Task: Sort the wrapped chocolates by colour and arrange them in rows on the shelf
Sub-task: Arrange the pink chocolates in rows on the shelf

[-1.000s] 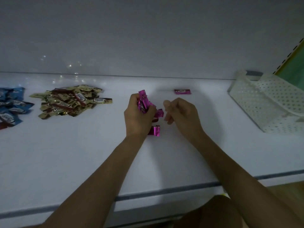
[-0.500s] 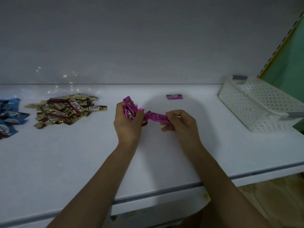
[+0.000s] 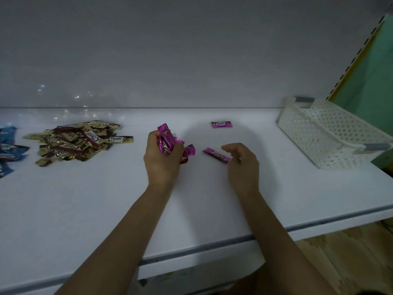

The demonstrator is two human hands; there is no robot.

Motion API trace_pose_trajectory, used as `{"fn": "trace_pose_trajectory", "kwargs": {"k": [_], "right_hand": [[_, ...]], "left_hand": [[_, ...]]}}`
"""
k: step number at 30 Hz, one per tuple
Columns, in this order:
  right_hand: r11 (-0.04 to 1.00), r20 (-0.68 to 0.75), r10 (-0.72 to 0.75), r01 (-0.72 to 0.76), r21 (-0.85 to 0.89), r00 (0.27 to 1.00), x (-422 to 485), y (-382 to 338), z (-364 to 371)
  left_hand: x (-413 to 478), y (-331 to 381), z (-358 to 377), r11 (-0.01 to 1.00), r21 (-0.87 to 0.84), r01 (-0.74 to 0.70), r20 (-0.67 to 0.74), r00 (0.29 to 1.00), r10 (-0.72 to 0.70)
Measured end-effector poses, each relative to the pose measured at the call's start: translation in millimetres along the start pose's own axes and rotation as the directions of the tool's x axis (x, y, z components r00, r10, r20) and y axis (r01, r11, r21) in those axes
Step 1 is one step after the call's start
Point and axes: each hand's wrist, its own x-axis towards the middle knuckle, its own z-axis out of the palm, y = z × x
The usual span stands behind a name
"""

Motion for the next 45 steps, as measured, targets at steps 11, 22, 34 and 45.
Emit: {"fn": "trace_pose_trajectory", "kwargs": {"k": [11, 22, 34, 45], "right_hand": [[0.832, 0.197, -0.038, 0.140, -0.537, 0.980, -3.2, -8.3, 1.1], [0.819, 0.314, -0.251, 0.374, -0.436, 0.916, -4.4, -4.3, 7.0], [0.735, 0.357, 0.035, 0.218, -0.642, 0.934, 98.1, 45.4, -8.0], [0.817, 0.179, 0.102, 0.020, -0.576, 0.979, 123.2, 58.5, 4.9]], "left_hand": [[0.6, 0.0, 0.1, 1.000, 0.015, -0.001, 0.018, 1.000, 0.000], [-0.4, -1.9, -1.3, 0.997, 0.080, -0.001, 0.028, 1.000, -0.002], [11.9, -13.8, 24.4, 0.960, 0.279, -0.031, 0.239, 0.970, -0.038], [14.9, -20.9, 26.8, 0.953, 0.301, 0.000, 0.207, 0.976, -0.065]]}}
